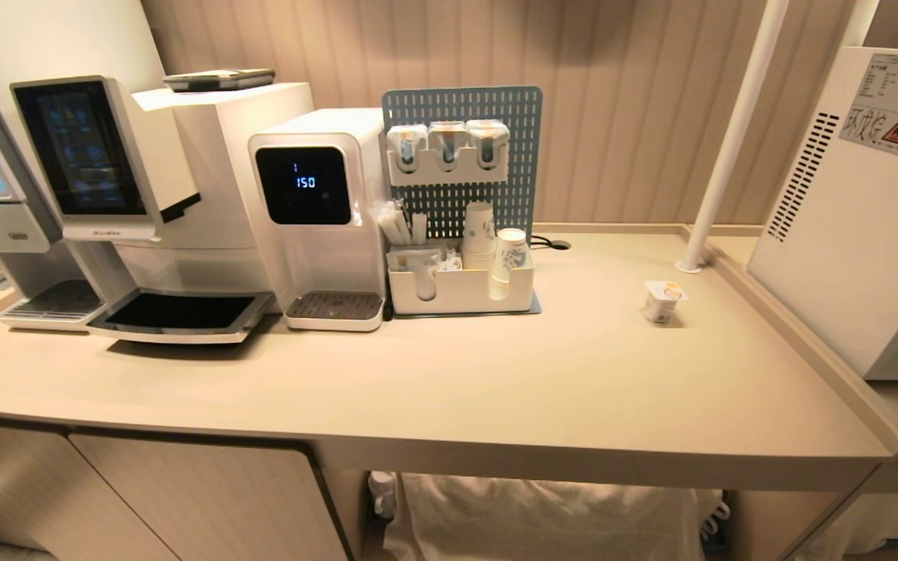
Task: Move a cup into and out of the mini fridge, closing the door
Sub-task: Take the yoghurt out of the freezer
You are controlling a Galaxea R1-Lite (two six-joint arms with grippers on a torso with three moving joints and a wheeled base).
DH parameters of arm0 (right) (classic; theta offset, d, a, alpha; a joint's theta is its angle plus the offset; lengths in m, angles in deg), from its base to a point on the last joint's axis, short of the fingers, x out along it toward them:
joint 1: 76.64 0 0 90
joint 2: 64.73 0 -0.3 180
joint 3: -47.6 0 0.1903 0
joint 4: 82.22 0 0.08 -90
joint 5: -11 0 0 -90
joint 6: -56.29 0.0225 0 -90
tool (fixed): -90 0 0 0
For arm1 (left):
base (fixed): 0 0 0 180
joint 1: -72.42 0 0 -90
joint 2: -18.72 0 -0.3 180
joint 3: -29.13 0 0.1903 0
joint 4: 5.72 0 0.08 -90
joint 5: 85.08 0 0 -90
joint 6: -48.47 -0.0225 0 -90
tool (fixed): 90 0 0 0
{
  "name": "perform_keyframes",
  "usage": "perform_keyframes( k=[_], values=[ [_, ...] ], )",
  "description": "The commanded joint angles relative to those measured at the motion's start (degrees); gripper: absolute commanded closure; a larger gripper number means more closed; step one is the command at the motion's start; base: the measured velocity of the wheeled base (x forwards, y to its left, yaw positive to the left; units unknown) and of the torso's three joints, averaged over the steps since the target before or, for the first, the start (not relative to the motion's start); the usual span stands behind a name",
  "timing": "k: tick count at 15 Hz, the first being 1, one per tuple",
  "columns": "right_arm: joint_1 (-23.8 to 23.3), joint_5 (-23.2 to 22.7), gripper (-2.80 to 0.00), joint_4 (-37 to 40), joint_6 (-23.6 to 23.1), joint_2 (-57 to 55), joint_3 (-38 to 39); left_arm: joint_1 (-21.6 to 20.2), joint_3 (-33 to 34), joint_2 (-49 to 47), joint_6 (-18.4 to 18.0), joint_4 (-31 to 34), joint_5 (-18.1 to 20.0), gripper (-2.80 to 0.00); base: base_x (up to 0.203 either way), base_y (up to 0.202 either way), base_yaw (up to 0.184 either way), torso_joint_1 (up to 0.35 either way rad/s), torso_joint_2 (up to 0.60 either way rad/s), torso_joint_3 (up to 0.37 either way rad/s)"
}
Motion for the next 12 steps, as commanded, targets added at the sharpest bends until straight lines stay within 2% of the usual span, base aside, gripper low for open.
perform_keyframes(
  k=[1,4,12],
  values=[
    [0.0,1.6,0.00,-0.2,-1.0,0.0,0.1,0.0,-0.1,0.0,-0.1,0.2,0.0,0.00,0.000,0.000,0.000,0.000,0.00,0.000],
    [0.0,1.5,0.00,-0.3,-1.1,0.1,0.1,0.0,-0.1,0.0,-0.3,0.4,0.0,0.00,-0.001,-0.030,0.001,-0.001,0.00,0.000],
    [0.0,1.6,0.00,-0.3,-0.8,0.1,0.1,0.0,-0.2,0.0,-0.5,0.6,0.0,0.00,0.000,-0.188,0.000,0.002,0.00,0.003]
  ],
)
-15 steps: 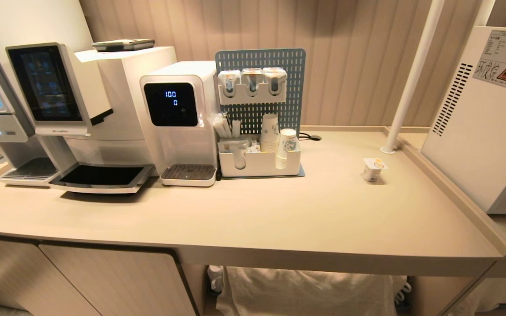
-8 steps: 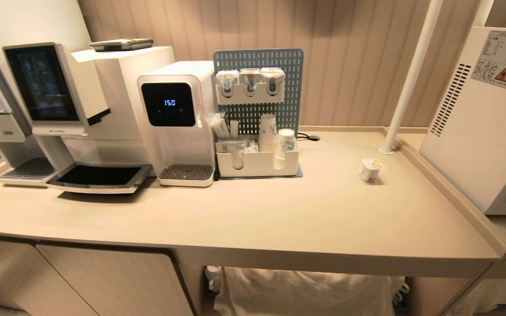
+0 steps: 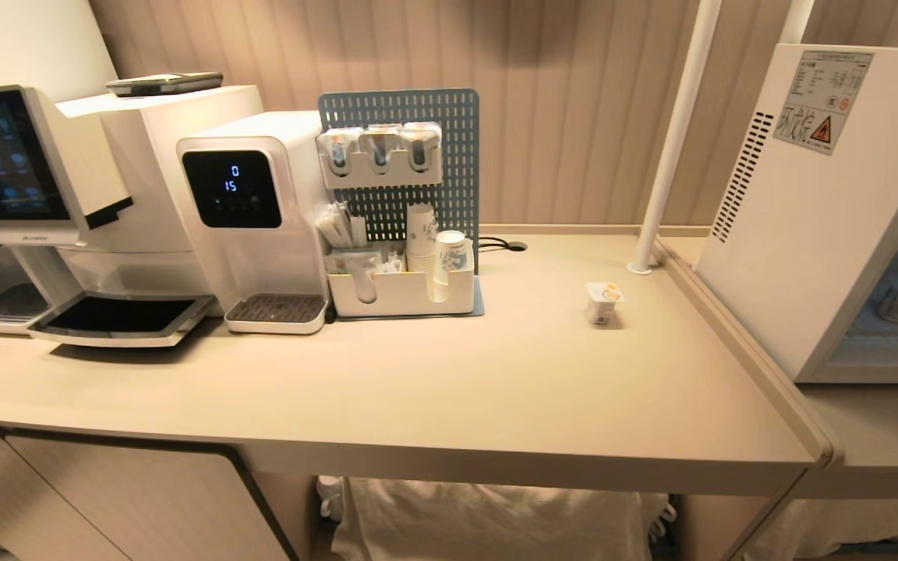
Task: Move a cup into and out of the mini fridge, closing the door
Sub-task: Take the yoghurt out of the freezer
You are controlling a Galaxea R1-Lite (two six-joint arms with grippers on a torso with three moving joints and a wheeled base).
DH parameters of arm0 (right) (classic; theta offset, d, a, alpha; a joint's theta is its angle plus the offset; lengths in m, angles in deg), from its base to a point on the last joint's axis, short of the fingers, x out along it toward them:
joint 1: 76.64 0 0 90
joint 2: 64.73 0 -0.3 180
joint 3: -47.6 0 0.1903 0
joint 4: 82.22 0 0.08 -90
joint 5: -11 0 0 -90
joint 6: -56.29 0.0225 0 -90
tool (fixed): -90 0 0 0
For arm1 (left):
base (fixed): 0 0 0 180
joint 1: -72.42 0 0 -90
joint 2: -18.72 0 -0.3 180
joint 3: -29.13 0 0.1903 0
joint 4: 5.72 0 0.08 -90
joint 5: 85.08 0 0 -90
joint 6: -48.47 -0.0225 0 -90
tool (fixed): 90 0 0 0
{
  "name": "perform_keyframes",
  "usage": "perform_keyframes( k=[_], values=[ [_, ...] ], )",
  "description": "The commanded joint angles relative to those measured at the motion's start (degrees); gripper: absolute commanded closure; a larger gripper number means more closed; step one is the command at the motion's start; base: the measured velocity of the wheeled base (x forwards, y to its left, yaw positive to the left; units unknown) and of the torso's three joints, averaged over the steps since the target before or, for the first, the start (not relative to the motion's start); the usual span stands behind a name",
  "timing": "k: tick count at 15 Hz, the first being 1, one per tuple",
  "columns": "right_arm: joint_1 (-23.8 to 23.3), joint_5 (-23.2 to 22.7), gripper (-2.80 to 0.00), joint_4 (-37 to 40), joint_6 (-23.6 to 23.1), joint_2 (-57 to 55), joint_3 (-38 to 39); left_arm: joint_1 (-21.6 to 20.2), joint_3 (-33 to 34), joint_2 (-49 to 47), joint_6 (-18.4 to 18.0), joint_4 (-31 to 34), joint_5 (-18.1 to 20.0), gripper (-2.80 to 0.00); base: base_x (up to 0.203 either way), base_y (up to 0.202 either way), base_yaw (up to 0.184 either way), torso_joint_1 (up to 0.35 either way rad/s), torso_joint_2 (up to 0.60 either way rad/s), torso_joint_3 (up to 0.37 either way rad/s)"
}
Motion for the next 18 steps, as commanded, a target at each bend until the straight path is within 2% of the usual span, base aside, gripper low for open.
perform_keyframes(
  k=[1,9,12,13,15,18],
  values=[
    [0.0,0.0,0.00,0.0,0.0,0.0,0.0,0.0,0.0,0.0,0.0,0.0,0.0,0.00,0.000,-0.193,-0.002,0.004,0.00,0.004],
    [0.0,-0.2,0.00,0.6,-0.3,0.0,-0.2,0.0,0.2,0.0,0.3,-0.5,0.0,0.00,0.000,-0.189,-0.001,0.002,0.00,0.002],
    [0.0,-0.3,0.00,-0.1,-1.5,0.1,-0.2,0.0,0.2,0.0,0.3,-0.6,0.0,0.00,0.000,-0.057,-0.001,0.003,0.00,0.000],
    [0.0,-0.8,0.00,-0.1,-1.5,0.1,-1.7,0.0,0.2,0.0,0.4,-0.6,0.0,0.00,0.000,0.000,0.000,0.000,0.00,0.000],
    [0.0,-3.3,0.00,1.9,-1.2,-2.1,-11.6,0.0,0.2,0.0,0.3,-0.6,0.0,0.00,0.000,0.000,0.000,0.000,0.00,0.000],
    [-0.1,-8.6,0.00,5.5,-0.8,-16.4,-23.2,0.0,0.2,0.0,0.4,-0.6,0.0,0.00,0.000,0.000,0.000,0.000,0.00,0.000]
  ],
)
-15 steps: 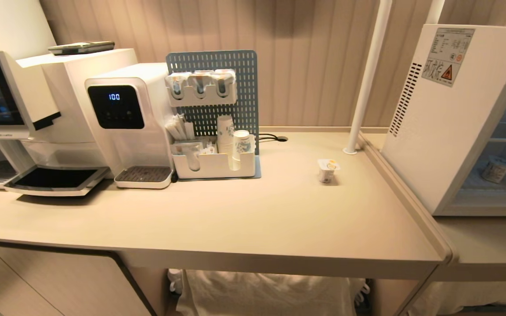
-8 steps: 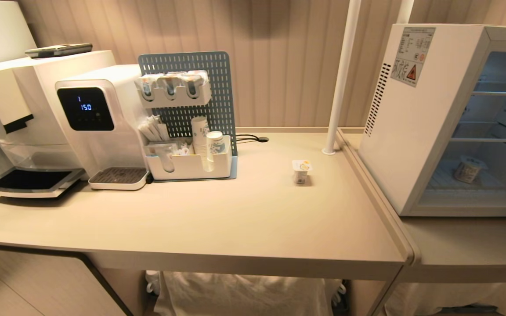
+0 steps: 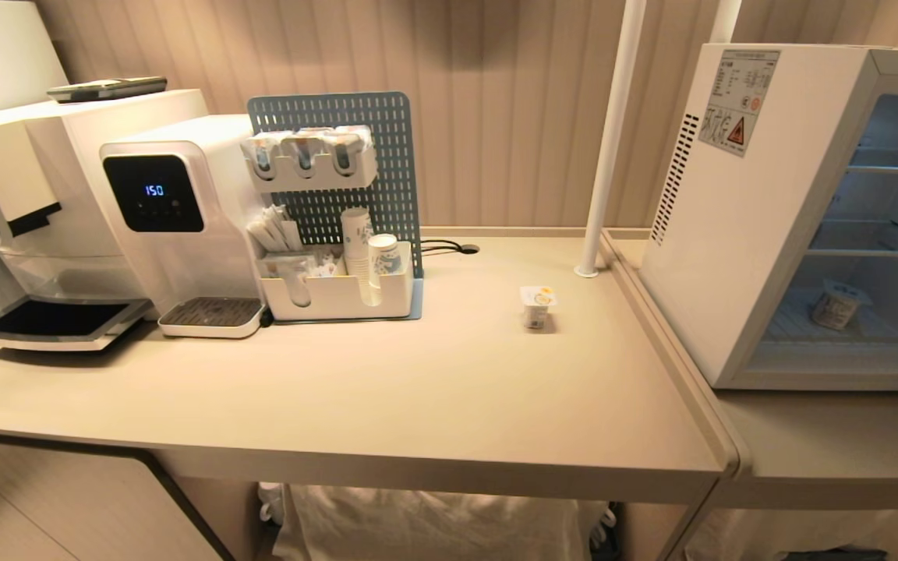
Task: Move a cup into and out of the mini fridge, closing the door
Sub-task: Take the yoghurt out of the freezer
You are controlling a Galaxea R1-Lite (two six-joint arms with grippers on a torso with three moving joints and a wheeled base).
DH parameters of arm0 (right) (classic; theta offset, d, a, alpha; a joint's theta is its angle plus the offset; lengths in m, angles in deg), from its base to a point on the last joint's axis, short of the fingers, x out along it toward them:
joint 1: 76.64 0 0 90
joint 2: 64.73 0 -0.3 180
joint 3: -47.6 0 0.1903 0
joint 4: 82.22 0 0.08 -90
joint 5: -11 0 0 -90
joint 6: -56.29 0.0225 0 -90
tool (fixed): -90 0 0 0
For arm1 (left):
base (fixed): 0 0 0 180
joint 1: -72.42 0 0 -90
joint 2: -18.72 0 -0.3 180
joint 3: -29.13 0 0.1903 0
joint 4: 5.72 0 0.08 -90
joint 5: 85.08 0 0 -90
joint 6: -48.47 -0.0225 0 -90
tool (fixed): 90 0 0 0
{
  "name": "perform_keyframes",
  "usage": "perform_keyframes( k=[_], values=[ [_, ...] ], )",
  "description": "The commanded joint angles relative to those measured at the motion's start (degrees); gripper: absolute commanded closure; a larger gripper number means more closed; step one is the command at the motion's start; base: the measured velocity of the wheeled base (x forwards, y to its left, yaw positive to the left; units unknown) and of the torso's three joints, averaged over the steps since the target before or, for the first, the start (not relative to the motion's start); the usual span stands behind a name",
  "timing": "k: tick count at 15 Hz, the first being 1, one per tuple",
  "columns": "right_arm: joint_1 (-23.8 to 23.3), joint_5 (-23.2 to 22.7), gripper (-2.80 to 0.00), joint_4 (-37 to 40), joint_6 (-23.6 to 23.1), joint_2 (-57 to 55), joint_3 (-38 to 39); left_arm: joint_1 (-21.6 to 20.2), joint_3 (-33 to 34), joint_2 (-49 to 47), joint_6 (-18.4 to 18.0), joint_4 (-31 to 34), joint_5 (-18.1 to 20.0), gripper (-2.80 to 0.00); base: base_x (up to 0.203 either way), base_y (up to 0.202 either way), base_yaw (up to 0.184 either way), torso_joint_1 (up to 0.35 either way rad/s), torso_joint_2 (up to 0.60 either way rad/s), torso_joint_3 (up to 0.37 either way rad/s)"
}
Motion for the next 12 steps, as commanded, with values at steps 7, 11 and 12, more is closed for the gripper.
perform_keyframes(
  k=[7,11,12],
  values=[
    [-0.1,-5.8,0.00,-12.3,5.4,-50.9,-14.2,0.0,0.0,0.0,0.0,0.0,0.0,0.00,0.000,0.000,0.000,0.000,0.00,0.000],
    [-0.1,-6.3,0.00,-14.2,6.5,-48.4,-12.0,0.0,0.0,0.0,-0.1,0.0,0.0,0.00,0.000,0.000,0.000,0.000,0.00,0.000],
    [-0.1,-6.2,0.00,-14.2,6.5,-48.0,-11.5,0.0,0.0,0.1,0.0,0.0,0.0,0.00,0.000,0.000,0.000,0.000,0.00,0.000]
  ],
)
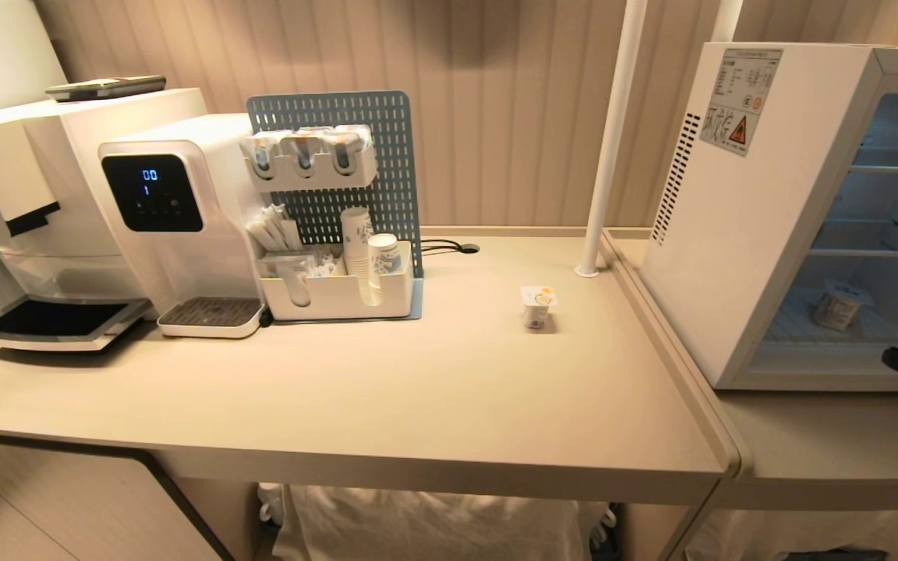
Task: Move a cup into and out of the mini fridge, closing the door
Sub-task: Take the yoghurt out of the freezer
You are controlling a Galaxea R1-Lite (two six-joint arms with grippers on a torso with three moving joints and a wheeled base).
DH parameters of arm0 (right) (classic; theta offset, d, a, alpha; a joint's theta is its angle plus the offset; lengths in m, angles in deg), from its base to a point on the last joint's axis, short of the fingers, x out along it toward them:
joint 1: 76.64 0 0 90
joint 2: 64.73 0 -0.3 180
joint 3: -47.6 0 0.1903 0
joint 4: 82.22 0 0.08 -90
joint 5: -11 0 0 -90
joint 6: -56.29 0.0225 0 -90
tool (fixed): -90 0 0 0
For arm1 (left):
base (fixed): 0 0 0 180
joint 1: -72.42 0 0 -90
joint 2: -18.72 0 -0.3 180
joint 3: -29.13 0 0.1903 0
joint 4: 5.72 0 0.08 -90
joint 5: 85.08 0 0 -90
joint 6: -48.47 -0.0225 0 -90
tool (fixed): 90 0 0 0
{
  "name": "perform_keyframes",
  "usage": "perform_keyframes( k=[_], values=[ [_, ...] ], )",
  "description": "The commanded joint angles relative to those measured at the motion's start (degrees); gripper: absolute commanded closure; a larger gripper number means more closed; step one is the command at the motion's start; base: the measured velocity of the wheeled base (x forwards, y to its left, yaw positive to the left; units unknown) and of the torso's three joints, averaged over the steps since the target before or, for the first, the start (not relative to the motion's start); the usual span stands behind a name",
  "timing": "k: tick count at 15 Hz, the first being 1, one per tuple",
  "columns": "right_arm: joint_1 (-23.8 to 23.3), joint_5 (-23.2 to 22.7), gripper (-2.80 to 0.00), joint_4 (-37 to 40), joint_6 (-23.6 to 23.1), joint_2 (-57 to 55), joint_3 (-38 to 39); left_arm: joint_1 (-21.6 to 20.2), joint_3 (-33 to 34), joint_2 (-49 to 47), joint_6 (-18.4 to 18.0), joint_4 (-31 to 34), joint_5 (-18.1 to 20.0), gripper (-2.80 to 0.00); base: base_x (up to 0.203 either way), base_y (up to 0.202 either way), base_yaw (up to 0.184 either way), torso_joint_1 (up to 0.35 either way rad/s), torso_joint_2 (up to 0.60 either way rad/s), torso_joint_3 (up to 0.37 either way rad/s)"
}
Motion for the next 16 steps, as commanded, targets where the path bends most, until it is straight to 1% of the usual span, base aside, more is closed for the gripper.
perform_keyframes(
  k=[1,8,11,14,16],
  values=[
    [0.0,0.1,0.00,-0.1,0.0,0.2,0.9,0.0,0.0,0.0,0.0,0.0,0.0,0.00,0.000,0.000,0.000,0.000,0.00,0.000],
    [0.0,0.4,0.00,0.0,0.0,0.9,1.0,0.0,0.0,0.0,0.0,0.0,0.0,0.00,0.000,0.000,0.000,0.000,0.00,0.000],
    [-0.1,0.5,0.00,0.1,0.2,3.3,2.3,0.0,0.0,0.0,0.0,0.0,0.0,0.00,0.000,0.000,0.000,0.000,0.00,0.000],
    [-0.1,1.1,0.00,2.1,1.3,9.5,3.7,0.0,0.0,0.0,0.0,0.0,0.0,0.00,0.000,0.000,0.000,0.000,0.00,0.000],
    [0.0,2.5,0.00,6.4,1.7,18.1,5.3,0.0,0.0,0.0,0.0,0.0,0.0,0.00,0.000,0.000,0.000,0.000,0.00,0.000]
  ],
)
